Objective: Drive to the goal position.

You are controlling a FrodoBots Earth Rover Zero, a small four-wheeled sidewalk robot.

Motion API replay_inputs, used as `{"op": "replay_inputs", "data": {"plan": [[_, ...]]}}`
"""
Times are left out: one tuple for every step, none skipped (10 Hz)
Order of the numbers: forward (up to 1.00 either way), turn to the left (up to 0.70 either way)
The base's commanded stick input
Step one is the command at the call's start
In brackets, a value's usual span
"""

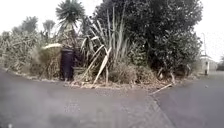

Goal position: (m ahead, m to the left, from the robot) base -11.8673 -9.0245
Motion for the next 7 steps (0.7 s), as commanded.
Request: {"op": "replay_inputs", "data": {"plan": [[0.7, 0.35], [0.7, 0.35], [0.7, 0.35], [0.7, 0.35], [0.42, 0.42], [0.41, 0.41], [0.41, 0.41]]}}
